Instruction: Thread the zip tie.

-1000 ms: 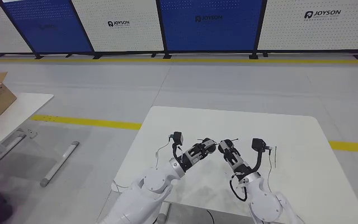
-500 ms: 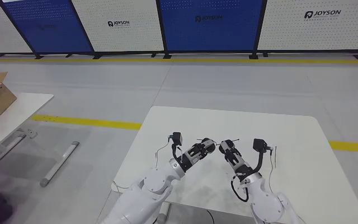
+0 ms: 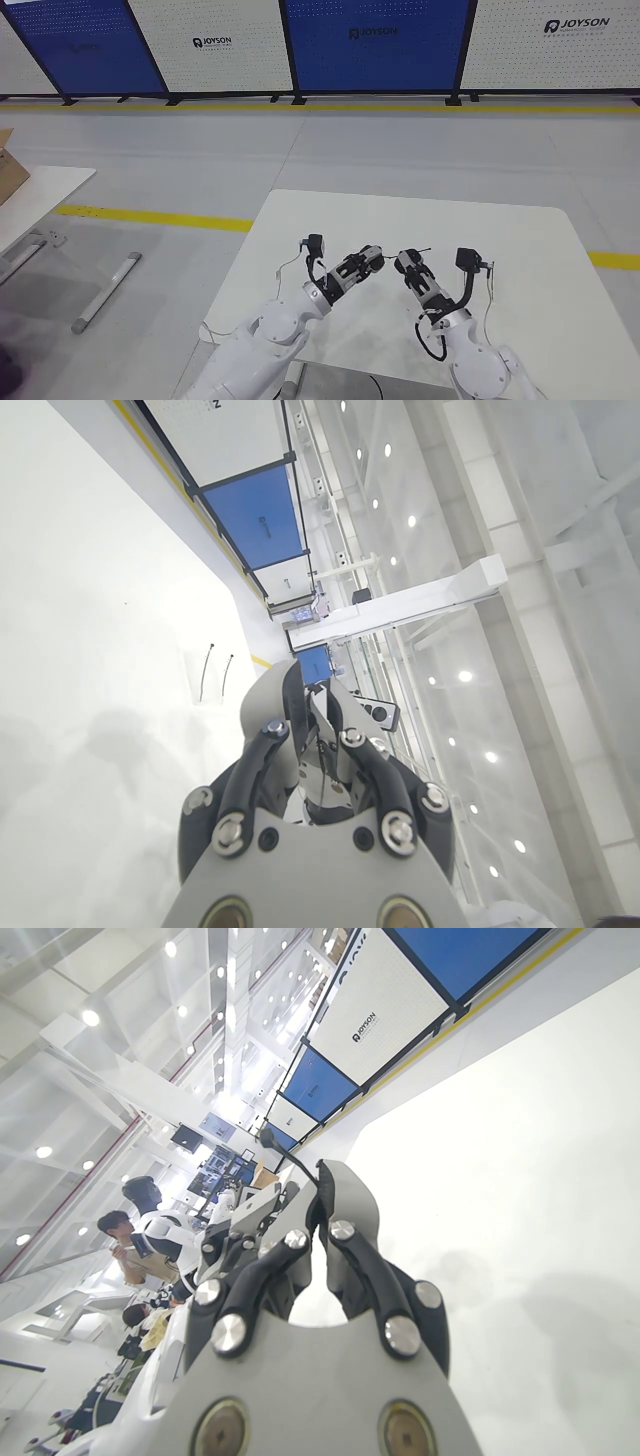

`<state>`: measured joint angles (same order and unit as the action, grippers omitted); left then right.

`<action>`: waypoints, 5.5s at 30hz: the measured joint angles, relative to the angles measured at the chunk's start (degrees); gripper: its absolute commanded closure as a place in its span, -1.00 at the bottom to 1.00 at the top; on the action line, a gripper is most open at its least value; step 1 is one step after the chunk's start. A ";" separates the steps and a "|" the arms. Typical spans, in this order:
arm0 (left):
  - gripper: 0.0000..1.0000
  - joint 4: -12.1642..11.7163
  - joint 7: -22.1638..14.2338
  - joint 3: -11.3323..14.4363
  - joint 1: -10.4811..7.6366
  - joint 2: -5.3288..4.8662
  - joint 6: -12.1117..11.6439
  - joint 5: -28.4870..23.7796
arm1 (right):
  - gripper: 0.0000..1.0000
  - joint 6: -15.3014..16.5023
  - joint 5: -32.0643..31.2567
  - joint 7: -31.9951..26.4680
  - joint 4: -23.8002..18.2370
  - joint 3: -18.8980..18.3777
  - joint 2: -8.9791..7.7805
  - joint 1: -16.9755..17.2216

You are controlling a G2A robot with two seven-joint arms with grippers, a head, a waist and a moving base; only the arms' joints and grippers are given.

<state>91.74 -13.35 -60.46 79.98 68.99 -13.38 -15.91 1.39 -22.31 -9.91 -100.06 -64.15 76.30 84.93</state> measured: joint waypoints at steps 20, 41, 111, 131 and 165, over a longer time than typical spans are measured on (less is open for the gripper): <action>0.62 0.43 0.36 0.79 0.14 -0.01 1.28 6.34 | 1.00 -0.33 -1.62 0.92 0.00 0.49 0.12 0.15; 1.00 0.08 -0.33 1.22 -0.10 0.26 1.02 5.33 | 1.00 0.53 -2.55 0.62 0.02 0.49 0.09 0.64; 1.00 1.99 -1.73 1.30 0.70 0.30 0.90 6.55 | 1.00 0.14 -2.99 -1.65 -2.10 -1.13 -0.35 1.73; 0.24 1.93 -0.67 0.92 1.13 0.23 1.09 7.33 | 1.00 -0.26 -2.59 -1.05 -1.76 -1.03 -0.29 1.62; 1.00 1.84 0.35 0.69 1.31 0.45 -0.22 6.61 | 1.00 -0.99 -4.98 1.07 -1.36 -1.77 -0.33 1.77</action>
<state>93.58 -12.99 -59.77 81.28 69.44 -13.60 -9.29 0.40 -27.30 -8.84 -101.42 -65.92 75.97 86.70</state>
